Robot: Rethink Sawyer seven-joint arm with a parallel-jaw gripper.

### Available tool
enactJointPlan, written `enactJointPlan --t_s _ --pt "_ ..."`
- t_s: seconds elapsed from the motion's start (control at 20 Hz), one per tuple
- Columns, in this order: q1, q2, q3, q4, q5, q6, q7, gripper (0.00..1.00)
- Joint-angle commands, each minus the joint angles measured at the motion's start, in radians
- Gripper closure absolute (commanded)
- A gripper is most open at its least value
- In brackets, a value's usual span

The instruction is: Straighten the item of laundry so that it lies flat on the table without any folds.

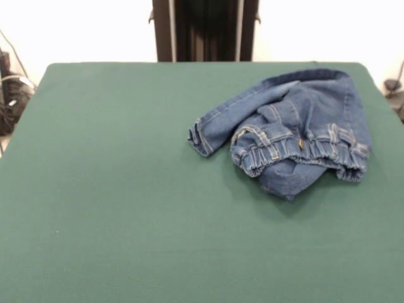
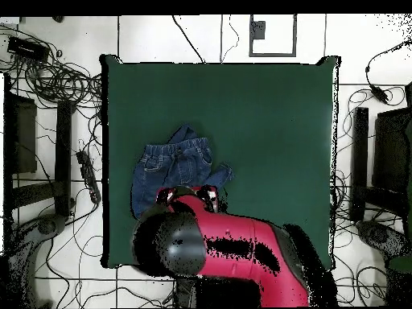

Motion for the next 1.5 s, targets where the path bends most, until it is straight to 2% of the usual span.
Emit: enactJointPlan --t_s 0.05,0.45,0.55,0.75,1.1,1.25,1.5 --pt "-0.034 0.118 0.064 -0.044 -0.044 0.073 0.037 0.0" --pt "-0.081 0.178 0.1 -0.092 -0.053 0.05 -0.004 0.0" --pt "-0.091 0.19 0.104 -0.113 -0.059 0.097 -0.023 0.0" --pt "-0.121 0.215 0.123 -0.142 -0.052 0.109 -0.048 0.0" --pt "-0.17 0.262 0.157 -0.181 -0.059 0.064 -0.085 0.0" --pt "-0.216 0.296 0.191 -0.205 -0.062 0.052 -0.129 0.0" --pt "-0.257 0.351 0.22 -0.244 -0.117 0.062 -0.157 0.0"
